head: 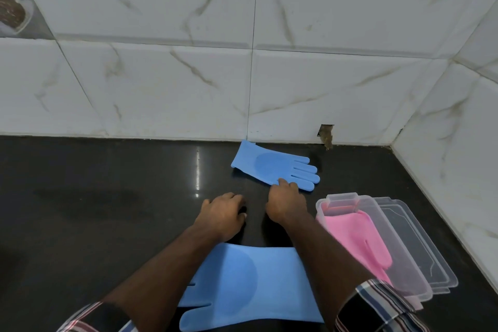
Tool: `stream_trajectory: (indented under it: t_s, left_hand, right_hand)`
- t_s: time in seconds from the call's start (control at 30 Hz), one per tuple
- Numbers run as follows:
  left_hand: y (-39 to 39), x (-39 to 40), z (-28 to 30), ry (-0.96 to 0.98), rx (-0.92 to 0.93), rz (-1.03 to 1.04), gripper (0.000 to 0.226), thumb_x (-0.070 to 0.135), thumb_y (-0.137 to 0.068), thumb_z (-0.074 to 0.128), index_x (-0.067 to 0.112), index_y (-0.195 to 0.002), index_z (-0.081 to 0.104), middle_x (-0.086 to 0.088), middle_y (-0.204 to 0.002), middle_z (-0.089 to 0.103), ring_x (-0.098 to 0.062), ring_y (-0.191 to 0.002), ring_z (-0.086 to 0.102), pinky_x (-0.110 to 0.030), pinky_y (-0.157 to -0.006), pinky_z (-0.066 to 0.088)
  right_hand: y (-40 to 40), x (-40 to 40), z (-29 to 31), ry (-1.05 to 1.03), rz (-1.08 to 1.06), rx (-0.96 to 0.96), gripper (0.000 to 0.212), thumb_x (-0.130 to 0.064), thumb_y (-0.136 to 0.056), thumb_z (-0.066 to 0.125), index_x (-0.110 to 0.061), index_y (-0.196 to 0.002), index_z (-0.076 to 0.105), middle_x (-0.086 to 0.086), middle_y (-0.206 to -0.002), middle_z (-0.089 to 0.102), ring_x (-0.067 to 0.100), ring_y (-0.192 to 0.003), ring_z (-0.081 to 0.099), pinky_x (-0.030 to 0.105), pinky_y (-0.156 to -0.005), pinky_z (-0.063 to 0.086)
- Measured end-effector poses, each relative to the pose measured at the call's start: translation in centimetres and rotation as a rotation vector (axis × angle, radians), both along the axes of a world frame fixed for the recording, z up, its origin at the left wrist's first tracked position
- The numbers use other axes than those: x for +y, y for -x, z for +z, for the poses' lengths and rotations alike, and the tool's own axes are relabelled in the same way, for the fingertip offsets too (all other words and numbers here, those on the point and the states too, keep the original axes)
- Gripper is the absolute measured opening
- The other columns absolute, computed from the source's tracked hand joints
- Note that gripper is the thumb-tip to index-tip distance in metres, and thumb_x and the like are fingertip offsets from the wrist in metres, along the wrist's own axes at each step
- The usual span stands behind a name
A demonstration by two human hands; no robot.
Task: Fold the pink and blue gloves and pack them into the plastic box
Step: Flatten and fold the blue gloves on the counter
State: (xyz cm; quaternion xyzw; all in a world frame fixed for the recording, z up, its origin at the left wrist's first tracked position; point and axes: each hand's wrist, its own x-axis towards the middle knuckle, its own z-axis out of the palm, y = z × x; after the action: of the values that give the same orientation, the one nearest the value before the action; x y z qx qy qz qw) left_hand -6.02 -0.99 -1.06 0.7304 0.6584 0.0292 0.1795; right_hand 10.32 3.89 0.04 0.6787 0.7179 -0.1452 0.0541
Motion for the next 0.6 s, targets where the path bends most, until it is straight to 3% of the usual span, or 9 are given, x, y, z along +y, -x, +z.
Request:
stream_trajectory:
  t_s: [0.1, 0.17, 0.27, 0.37, 0.4, 0.47, 0.53, 0.6]
  left_hand:
    - [0.2, 0.0, 0.0, -0.036, -0.068, 0.023, 0.039, 0.035, -0.097, 0.050, 0.029, -0.135, 0.053, 0.005, -0.134, 0.057, -0.019, -0.126, 0.052, -0.044, -0.105, 0.037]
    - [0.2, 0.2, -0.1, -0.050, -0.214, 0.100, 0.038, 0.032, -0.098, 0.052, 0.025, -0.135, 0.056, 0.003, -0.133, 0.062, -0.019, -0.122, 0.057, -0.039, -0.104, 0.043]
    - [-0.2, 0.4, 0.2, 0.039, -0.595, 0.379, 0.034, 0.040, -0.095, 0.056, 0.022, -0.123, 0.063, 0.000, -0.116, 0.072, -0.021, -0.104, 0.068, -0.038, -0.097, 0.052]
    - [-0.7, 0.3, 0.5, 0.237, -1.050, 0.653, 0.032, 0.043, -0.097, 0.056, 0.012, -0.095, 0.064, -0.008, -0.090, 0.074, -0.020, -0.074, 0.069, -0.038, -0.073, 0.061]
    - [-0.8, 0.0, 0.6, 0.267, -1.085, 0.673, 0.032, 0.040, -0.097, 0.058, 0.009, -0.090, 0.062, -0.010, -0.084, 0.071, -0.020, -0.069, 0.066, -0.035, -0.067, 0.060]
    - [-1.1, -0.5, 0.4, 0.241, -1.057, 0.670, 0.017, 0.024, -0.095, 0.062, 0.007, -0.095, 0.062, -0.013, -0.087, 0.071, -0.025, -0.072, 0.070, -0.040, -0.069, 0.062]
    - [-1.1, -1.0, 0.3, 0.204, -1.028, 0.691, 0.016, 0.007, -0.090, 0.057, 0.012, -0.104, 0.062, -0.013, -0.097, 0.073, -0.030, -0.086, 0.073, -0.049, -0.074, 0.063]
    - [-0.9, -1.1, 0.5, 0.192, -1.069, 0.725, 0.025, 0.001, -0.089, 0.051, 0.015, -0.107, 0.061, -0.010, -0.101, 0.071, -0.027, -0.091, 0.071, -0.047, -0.071, 0.064]
  right_hand:
    - [0.8, -0.7, 0.0, -0.076, 0.033, 0.005, 0.040, -0.022, -0.092, 0.057, -0.013, -0.130, 0.054, 0.007, -0.137, 0.046, 0.028, -0.123, 0.043, 0.043, -0.098, 0.045]
    - [1.4, -1.6, 0.1, -0.160, 0.052, 0.062, 0.031, -0.024, -0.093, 0.053, -0.014, -0.122, 0.058, 0.005, -0.128, 0.052, 0.027, -0.116, 0.047, 0.040, -0.092, 0.047]
    - [2.5, -3.5, 0.1, -0.232, 0.061, 0.220, 0.023, -0.026, -0.091, 0.051, -0.015, -0.107, 0.062, 0.004, -0.115, 0.058, 0.026, -0.107, 0.053, 0.039, -0.083, 0.049]
    - [3.3, -5.8, -0.1, -0.155, 0.054, 0.444, 0.018, -0.024, -0.086, 0.052, -0.018, -0.092, 0.069, 0.000, -0.096, 0.066, 0.018, -0.089, 0.062, 0.038, -0.078, 0.054]
    - [3.2, -6.6, 0.0, -0.110, 0.053, 0.540, 0.016, -0.021, -0.086, 0.053, -0.019, -0.084, 0.069, -0.002, -0.086, 0.067, 0.013, -0.079, 0.063, 0.036, -0.073, 0.055]
    - [2.6, -7.8, 0.1, -0.051, 0.048, 0.679, 0.020, -0.014, -0.088, 0.054, -0.019, -0.073, 0.067, -0.005, -0.072, 0.065, 0.006, -0.064, 0.058, 0.028, -0.064, 0.051]
    - [1.5, -8.8, 0.0, -0.090, 0.018, 0.733, 0.017, -0.013, -0.091, 0.057, -0.020, -0.085, 0.072, -0.006, -0.083, 0.068, 0.003, -0.072, 0.059, 0.016, -0.068, 0.046]
    - [0.0, -9.3, -0.4, -0.164, -0.055, 0.768, 0.015, -0.015, -0.090, 0.061, -0.018, -0.098, 0.073, -0.009, -0.097, 0.071, 0.003, -0.085, 0.063, 0.011, -0.077, 0.045]
